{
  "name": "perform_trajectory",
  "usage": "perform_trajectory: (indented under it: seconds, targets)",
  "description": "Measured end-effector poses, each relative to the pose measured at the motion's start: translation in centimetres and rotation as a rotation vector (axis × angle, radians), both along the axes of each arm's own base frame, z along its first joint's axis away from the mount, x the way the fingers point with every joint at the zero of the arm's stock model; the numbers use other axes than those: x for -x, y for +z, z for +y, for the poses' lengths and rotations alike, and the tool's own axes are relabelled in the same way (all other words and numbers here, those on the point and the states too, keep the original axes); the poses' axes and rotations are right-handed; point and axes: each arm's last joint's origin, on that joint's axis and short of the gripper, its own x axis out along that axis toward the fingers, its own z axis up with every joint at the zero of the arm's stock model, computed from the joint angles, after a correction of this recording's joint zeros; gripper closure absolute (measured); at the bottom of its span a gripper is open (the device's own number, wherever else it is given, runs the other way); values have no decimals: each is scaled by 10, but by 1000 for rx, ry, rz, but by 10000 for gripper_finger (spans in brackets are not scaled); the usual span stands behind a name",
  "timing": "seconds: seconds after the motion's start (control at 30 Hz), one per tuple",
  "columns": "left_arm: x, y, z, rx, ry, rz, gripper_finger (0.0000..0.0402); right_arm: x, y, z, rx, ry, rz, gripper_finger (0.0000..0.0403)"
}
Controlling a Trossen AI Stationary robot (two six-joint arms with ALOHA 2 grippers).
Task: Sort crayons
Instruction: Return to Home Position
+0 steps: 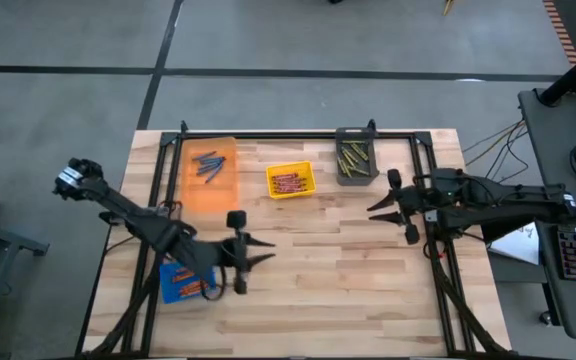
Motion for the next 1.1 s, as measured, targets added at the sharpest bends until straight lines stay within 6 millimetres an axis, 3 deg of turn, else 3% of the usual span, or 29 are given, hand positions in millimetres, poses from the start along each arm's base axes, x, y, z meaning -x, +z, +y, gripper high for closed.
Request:
perform_trajectory:
  seconds: [0.17, 0.53, 0.83, 1.1]
  targets:
    - [26, -12, 35, 69, 27, -98, 327, 28, 6, 2, 19, 20, -138, 319]
    - [73, -42, 91, 188, 40, -286, 327, 61, -3, 3, 32, 20, -290, 319]
    - [102, -49, 108, 217, 23, -357, 327, 82, -7, 4, 13, 16, -413, 319]
    - [128, -58, 115, 257, 19, -446, 327, 73, -13, 4, -12, 17, -415, 319]
